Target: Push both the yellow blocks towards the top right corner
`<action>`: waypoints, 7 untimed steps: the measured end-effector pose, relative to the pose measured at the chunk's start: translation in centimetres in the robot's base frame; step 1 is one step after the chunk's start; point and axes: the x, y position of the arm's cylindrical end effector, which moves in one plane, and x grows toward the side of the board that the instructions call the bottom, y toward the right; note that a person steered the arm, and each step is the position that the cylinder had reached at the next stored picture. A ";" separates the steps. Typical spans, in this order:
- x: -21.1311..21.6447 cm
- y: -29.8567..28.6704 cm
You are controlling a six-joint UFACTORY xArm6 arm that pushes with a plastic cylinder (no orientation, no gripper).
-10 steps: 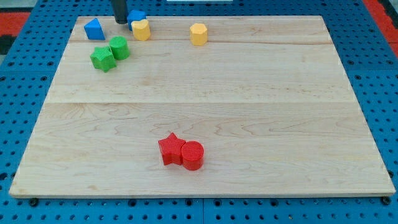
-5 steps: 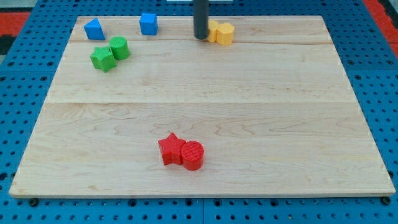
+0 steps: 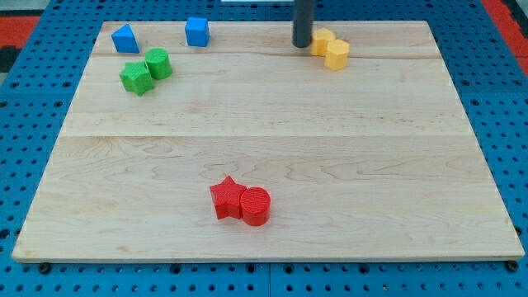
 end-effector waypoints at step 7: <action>6.1 6.1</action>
